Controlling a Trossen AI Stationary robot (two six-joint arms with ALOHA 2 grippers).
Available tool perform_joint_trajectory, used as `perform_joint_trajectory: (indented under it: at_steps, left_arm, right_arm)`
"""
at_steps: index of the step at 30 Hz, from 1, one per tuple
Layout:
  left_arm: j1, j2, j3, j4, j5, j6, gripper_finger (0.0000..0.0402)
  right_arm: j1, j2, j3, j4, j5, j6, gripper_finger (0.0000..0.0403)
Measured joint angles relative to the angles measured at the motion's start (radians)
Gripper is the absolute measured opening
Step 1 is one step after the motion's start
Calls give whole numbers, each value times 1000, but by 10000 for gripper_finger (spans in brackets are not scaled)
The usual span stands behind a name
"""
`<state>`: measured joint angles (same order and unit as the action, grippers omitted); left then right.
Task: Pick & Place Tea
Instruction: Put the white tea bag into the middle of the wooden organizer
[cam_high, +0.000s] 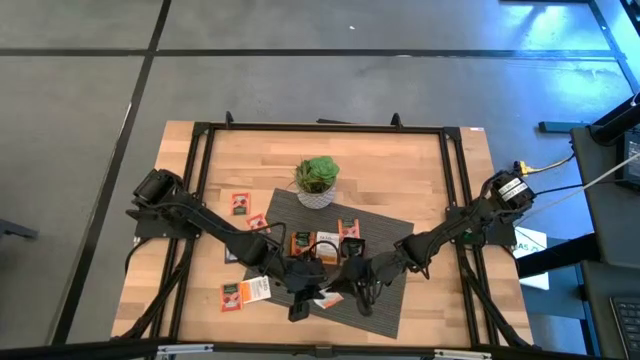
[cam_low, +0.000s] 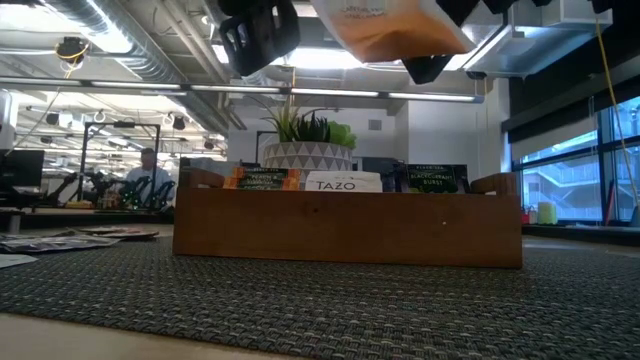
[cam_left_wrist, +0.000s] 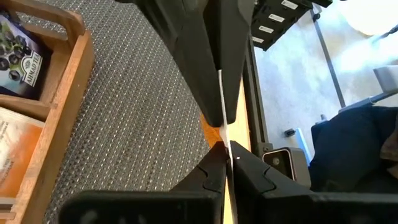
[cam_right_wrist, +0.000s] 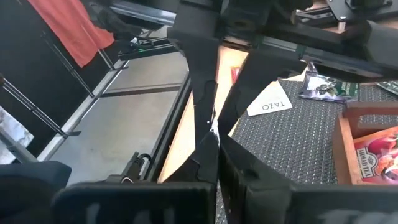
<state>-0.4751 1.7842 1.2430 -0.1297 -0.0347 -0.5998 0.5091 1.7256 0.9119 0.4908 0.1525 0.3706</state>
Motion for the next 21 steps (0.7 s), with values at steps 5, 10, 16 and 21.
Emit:
perform_joint_trajectory:
  at_steps: [5, 10, 16, 21]
  left_arm:
    - [0, 0, 0, -1, -4, 12, 30]
    - [-11, -30, -2, -82, -11, 77, 84]
    - [-105, -159, -104, -97, -295, 41, 119]
    - [-217, -255, -274, 131, -509, 15, 122]
  right_arm:
    - [0, 0, 0, 1, 3, 14, 6]
    - [0, -8, 0, 2, 46, -21, 4]
    - [1, -88, -16, 10, 164, -126, 3]
    - [-8, -120, -158, 237, 298, -142, 2]
